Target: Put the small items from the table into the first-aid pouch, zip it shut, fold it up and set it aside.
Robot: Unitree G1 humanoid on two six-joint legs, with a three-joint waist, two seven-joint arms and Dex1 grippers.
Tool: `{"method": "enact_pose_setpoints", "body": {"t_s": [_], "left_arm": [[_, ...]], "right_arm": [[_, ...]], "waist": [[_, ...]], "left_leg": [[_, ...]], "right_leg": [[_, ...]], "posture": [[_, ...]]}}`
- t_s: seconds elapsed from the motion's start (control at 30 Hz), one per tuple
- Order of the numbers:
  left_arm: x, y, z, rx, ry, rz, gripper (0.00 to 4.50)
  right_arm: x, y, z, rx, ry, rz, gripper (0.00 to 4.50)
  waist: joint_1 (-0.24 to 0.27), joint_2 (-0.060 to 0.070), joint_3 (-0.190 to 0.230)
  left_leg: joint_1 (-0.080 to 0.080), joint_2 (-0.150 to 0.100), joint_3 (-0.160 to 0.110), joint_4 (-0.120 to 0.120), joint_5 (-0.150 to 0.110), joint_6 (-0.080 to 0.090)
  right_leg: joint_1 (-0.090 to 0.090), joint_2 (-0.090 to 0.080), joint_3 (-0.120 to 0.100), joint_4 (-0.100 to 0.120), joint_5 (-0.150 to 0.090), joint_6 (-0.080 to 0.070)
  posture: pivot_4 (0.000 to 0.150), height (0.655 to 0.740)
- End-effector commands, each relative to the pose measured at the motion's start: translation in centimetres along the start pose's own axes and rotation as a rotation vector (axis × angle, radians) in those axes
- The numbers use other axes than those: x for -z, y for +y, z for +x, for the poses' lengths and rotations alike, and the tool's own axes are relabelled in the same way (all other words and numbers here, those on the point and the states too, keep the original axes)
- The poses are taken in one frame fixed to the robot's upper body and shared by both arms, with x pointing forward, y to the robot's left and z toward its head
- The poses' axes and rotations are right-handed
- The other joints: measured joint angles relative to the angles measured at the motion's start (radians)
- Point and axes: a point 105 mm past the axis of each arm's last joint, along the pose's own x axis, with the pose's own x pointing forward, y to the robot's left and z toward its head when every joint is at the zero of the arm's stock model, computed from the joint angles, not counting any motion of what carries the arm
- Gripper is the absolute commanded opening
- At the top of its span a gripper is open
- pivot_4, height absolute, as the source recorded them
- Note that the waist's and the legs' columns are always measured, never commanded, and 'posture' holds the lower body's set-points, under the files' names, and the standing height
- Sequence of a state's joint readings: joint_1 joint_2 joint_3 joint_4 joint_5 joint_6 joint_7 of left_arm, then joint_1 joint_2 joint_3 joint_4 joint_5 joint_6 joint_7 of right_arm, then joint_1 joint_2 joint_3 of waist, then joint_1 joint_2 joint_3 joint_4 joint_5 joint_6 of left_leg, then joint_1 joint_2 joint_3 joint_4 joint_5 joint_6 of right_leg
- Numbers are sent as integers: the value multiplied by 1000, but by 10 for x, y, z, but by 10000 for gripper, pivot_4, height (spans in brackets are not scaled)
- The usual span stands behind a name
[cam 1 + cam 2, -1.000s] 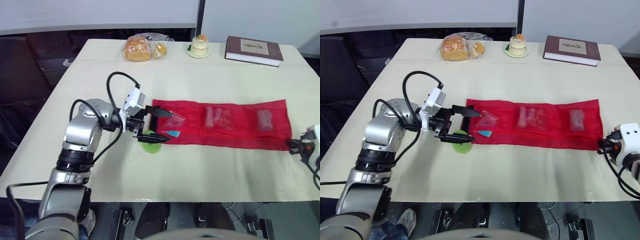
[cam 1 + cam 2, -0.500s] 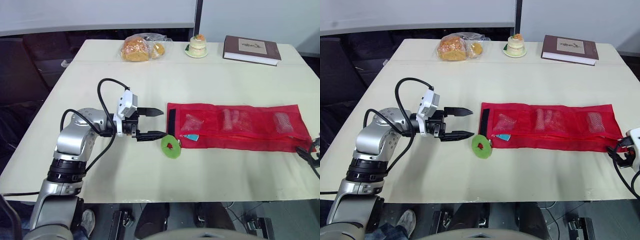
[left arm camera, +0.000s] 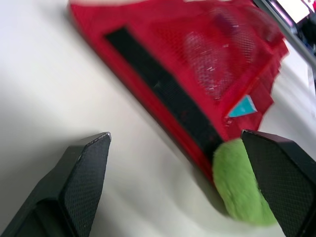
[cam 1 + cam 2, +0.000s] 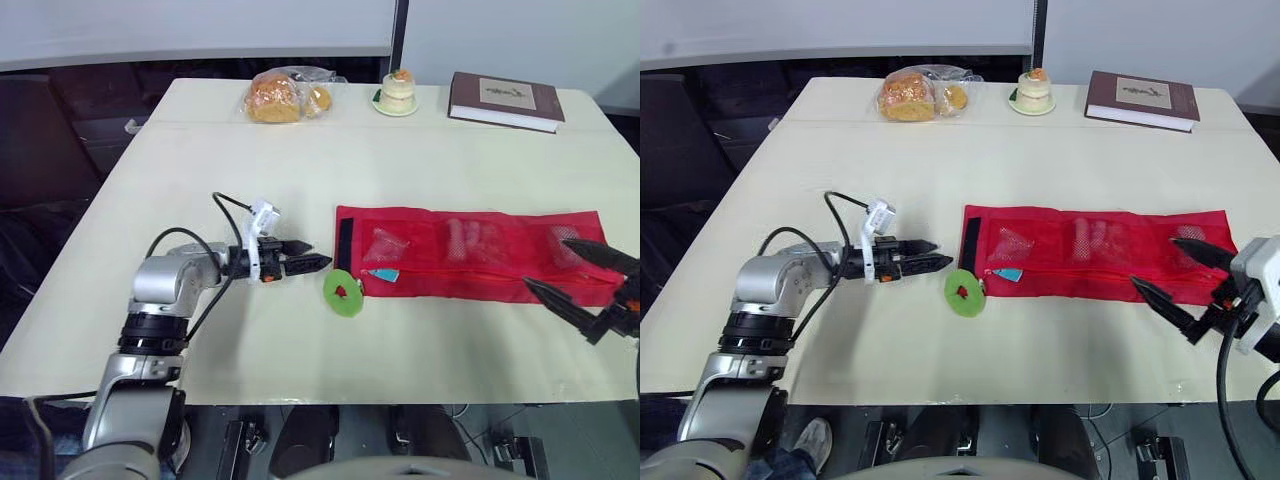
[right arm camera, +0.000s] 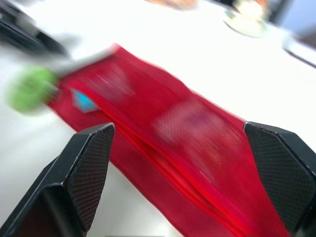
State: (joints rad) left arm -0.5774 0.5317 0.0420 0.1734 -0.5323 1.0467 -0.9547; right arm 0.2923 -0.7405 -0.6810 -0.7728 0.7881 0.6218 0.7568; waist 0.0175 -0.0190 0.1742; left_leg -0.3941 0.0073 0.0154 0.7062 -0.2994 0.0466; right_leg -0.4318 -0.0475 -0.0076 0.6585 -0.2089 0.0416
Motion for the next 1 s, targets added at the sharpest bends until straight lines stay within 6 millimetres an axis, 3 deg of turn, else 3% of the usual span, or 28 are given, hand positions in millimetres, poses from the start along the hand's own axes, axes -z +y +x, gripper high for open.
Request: {"method": "enact_pose_setpoints", "body": {"t_s": [0.03, 0.17, 0.37, 0.5, 0.57, 0.77, 1.0], "left_arm": [[2, -4, 8, 5, 15, -101, 45000], [9, -12, 25, 59, 44, -213, 45000], [2, -19, 34, 110, 22, -312, 45000], [-6, -18, 33, 121, -13, -351, 33937], [-5, -17, 33, 117, -7, -343, 22809], [-9, -17, 34, 126, -28, -364, 321], [-8, -19, 38, 135, -45, -385, 321]], "right_arm": [[-15, 15, 5, -53, -65, -3, 44462], [-25, 27, 12, -102, -124, 0, 44462], [-29, 36, 13, -132, -139, 9, 44462], [-30, 45, 10, -190, -142, 32, 45000], [-31, 50, 11, -222, -142, 38, 45000], [-28, 58, 20, -301, -109, 26, 45000], [-16, 84, 65, -452, -80, 42, 45000]], "waist": [[-2, 0, 0], [-2, 0, -1], [0, 0, -1], [-2, -1, -1], [-4, -1, -1], [-4, -1, -1], [-5, -1, 0]], "left_leg": [[0, 0, 0, 0, 0, 0], [1, 0, 1, 0, 0, 0], [1, -1, 1, 0, 0, 0], [1, -1, 0, 0, 0, 0], [1, -1, 1, 0, 0, 0], [1, 0, 1, 0, 0, 0], [1, 0, 1, 0, 0, 0]], "right_leg": [[0, 0, 0, 0, 0, 0], [0, 0, 1, 0, 0, 0], [1, -1, 1, 0, 0, 0], [1, -1, 1, 0, 0, 0], [1, -1, 1, 0, 0, 0], [1, 0, 1, 0, 0, 0], [0, 0, 1, 0, 0, 0]], "posture": [[1500, 7289], [1500, 7289], [1500, 7289], [1500, 7289], [1500, 7289], [1500, 7289], [1500, 7289]]}}
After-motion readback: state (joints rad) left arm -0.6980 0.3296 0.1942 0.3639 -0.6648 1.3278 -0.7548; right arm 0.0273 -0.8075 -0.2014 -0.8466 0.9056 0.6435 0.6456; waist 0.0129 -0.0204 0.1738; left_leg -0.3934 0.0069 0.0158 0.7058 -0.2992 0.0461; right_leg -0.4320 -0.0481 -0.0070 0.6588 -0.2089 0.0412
